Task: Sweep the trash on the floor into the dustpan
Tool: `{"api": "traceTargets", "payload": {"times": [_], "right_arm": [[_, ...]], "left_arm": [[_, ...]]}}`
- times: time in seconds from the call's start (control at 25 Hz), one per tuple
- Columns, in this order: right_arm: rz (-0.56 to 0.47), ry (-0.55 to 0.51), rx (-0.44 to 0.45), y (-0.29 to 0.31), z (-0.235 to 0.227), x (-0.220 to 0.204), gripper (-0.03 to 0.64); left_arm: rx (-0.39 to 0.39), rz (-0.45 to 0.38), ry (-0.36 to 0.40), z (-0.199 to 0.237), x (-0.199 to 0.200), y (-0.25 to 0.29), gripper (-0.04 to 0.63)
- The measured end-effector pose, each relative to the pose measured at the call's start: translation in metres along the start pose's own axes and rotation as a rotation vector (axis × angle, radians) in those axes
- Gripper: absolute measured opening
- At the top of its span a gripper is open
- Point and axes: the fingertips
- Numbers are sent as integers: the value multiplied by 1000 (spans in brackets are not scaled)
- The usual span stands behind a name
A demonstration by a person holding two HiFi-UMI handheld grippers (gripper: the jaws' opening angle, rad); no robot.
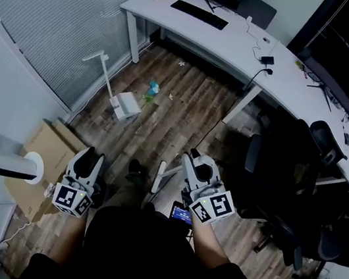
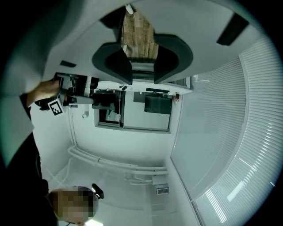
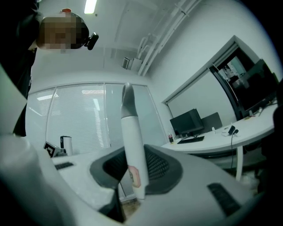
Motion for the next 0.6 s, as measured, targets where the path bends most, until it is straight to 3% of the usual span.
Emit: {"api": "traceTargets", "payload": {"times": [0.6], "right_arm": [[80, 3, 5, 59, -45, -10, 89]], "left_arm": [[-18, 2, -22, 48, -2, 70, 135]]}}
Point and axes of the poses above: the fingertips, and each gripper's own axes: y forward along the fingers, z to its left, x out of its top, and after that the axes turned 3 degrees about z, right-handed
